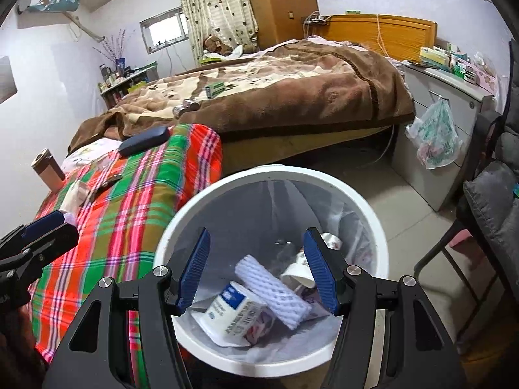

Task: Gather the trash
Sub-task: 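Move both tools back over the plaid cloth toward the foam net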

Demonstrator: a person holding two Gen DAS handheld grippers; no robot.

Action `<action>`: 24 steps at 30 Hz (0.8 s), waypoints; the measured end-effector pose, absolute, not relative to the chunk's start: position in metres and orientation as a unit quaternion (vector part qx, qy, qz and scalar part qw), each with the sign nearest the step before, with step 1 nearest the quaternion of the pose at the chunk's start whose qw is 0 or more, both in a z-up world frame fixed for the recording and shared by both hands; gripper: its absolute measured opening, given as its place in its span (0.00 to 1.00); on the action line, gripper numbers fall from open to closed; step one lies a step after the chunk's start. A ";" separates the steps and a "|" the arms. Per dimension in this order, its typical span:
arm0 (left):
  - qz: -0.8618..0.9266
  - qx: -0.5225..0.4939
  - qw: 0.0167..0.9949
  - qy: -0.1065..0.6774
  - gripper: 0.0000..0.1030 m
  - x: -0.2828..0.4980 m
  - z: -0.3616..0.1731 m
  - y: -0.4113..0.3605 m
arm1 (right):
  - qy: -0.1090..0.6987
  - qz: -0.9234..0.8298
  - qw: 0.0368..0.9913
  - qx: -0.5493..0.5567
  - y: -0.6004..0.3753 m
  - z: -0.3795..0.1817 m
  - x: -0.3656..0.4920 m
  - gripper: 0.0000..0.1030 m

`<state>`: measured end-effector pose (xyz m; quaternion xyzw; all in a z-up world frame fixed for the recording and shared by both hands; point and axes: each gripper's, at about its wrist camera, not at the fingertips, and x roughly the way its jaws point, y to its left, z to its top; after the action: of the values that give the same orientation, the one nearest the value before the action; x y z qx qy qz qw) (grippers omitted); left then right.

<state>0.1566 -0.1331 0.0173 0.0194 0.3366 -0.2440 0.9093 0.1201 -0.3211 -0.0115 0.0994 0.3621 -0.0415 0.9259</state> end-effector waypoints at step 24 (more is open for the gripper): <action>-0.117 0.008 0.940 0.322 0.73 0.190 0.011 0.035 | 0.367 0.064 0.926 0.059 -0.226 -0.015 0.156 0.60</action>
<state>0.1902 0.0349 0.0111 0.0081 0.3218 -0.1168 0.9395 0.1562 -0.2265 -0.0146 0.0593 0.3673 0.0636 0.9260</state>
